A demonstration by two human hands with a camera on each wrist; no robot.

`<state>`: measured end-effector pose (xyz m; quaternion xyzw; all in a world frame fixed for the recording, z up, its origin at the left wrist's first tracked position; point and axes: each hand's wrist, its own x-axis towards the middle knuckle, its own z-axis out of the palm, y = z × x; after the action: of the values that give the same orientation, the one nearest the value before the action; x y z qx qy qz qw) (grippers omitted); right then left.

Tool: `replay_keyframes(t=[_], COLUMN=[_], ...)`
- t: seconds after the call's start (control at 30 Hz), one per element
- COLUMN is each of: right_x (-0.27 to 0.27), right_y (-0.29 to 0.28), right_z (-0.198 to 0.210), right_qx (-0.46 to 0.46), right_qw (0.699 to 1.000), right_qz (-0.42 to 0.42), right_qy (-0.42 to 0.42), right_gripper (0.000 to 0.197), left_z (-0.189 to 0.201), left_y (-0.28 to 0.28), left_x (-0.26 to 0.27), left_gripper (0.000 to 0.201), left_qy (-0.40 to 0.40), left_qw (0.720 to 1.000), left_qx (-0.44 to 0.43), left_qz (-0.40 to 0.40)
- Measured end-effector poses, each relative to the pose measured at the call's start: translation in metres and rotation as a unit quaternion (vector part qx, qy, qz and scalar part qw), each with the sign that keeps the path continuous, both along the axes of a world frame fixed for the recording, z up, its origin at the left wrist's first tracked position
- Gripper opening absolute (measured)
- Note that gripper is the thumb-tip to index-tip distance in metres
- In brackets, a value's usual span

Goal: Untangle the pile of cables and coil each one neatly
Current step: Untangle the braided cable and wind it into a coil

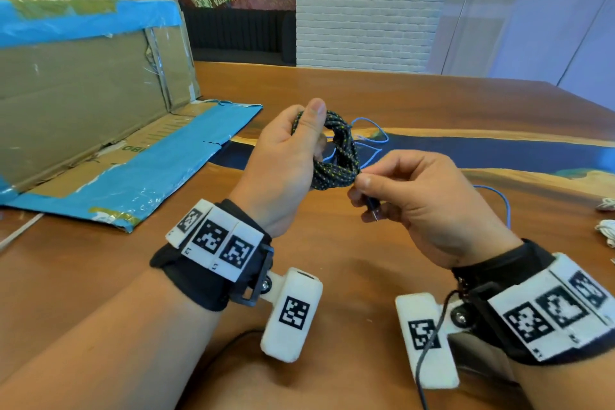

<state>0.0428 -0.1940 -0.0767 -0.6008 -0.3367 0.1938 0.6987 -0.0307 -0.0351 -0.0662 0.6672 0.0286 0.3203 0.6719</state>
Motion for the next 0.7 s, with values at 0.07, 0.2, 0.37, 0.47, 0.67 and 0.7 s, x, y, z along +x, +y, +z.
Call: replay_keyframes(t=[0.07,0.2,0.37,0.47,0.67,0.7], right_x=[0.0021,0.0056,0.0008,0.0013,0.0060,0.0072], right_y=[-0.0009,-0.0040,-0.0015,-0.0008,0.0014,0.0012], right_z=[-0.0011,-0.0031,-0.0018,-0.0032,-0.0049,-0.0045], right_qx=[0.004,0.053,0.063,0.042,0.032,0.028], right_qw=[0.999,0.990,0.985,0.992,0.992,0.992], right_qz=[0.018,0.077,0.098,0.058,0.029,0.025], right_qy=[0.032,0.108,0.128,0.108,0.121,0.124], right_gripper=[0.010,0.030,0.045,0.044,0.023,0.022], left_z=[-0.0001,0.0035,0.0009,-0.0010,-0.0048,-0.0056], left_y=[-0.0030,-0.0086,-0.0103,-0.0082,-0.0058,-0.0052], left_x=[-0.0004,-0.0037,-0.0054,-0.0038,0.0003,0.0018], left_gripper=[0.040,0.037,0.033,0.036,0.055,0.058], left_qy=[-0.003,0.008,0.019,0.046,0.090,0.096], left_qw=[1.000,0.998,0.998,0.998,0.995,0.993], left_qx=[-0.016,-0.036,0.012,0.011,-0.025,-0.040], left_qz=[-0.012,-0.045,-0.052,-0.045,-0.046,-0.049])
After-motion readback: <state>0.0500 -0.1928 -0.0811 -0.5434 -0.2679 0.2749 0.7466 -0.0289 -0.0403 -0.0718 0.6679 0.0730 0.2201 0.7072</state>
